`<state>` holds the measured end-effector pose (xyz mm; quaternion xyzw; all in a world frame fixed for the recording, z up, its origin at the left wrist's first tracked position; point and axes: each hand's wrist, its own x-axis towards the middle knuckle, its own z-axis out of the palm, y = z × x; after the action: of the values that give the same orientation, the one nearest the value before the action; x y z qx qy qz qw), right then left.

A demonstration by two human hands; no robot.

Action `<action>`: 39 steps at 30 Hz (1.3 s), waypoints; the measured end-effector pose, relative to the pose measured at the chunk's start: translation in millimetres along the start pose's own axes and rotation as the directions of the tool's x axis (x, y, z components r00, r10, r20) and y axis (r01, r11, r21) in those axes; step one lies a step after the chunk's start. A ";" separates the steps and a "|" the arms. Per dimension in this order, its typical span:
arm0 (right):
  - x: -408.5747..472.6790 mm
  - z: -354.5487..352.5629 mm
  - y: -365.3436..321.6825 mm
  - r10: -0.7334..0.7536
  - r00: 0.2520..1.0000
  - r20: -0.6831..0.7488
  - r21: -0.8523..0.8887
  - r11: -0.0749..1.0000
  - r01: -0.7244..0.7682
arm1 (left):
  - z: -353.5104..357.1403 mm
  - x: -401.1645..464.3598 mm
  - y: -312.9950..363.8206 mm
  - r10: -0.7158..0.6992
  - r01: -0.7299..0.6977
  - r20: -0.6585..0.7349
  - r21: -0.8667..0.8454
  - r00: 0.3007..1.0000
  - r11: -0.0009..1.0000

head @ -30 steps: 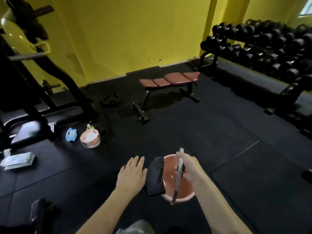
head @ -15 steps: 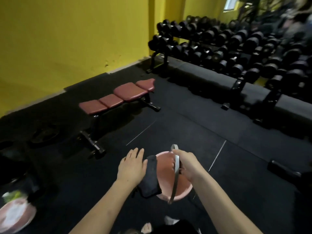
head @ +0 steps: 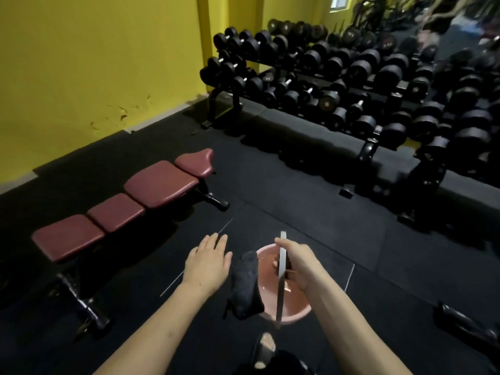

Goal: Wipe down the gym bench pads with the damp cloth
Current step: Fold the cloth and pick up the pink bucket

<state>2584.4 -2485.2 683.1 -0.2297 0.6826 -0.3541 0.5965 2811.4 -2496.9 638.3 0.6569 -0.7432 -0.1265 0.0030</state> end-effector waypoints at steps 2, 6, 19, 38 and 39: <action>49.2 -1.1 -43.6 0.009 1.000 0.000 -0.019 1.000 -0.009 | -10.3 54.7 5.5 -0.026 0.026 0.009 -0.002 1.000 1.000; 139.1 6.1 -134.4 -0.005 1.000 0.003 -0.051 0.999 0.005 | -30.9 162.7 7.8 -0.070 0.070 -0.004 -0.020 0.998 0.997; 461.1 65.5 -413.3 -0.024 1.000 -0.014 -0.052 0.998 0.023 | -81.3 593.7 -0.9 -0.029 0.029 0.024 0.016 0.999 0.999; 946.4 210.9 -778.8 0.118 0.960 0.254 -0.345 0.938 -0.024 | -169.7 1124.0 -54.2 -0.426 0.428 0.057 -0.026 0.903 0.904; 966.1 225.9 -797.6 0.114 0.956 0.269 -0.365 0.931 -0.008 | -175.4 1142.7 -62.1 -0.457 0.460 0.063 -0.036 0.887 0.887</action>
<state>2541.8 -3757.1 649.2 -0.3620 0.6496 -0.1674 0.6473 2745.6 -3652.4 611.2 0.8100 -0.5635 -0.1595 -0.0303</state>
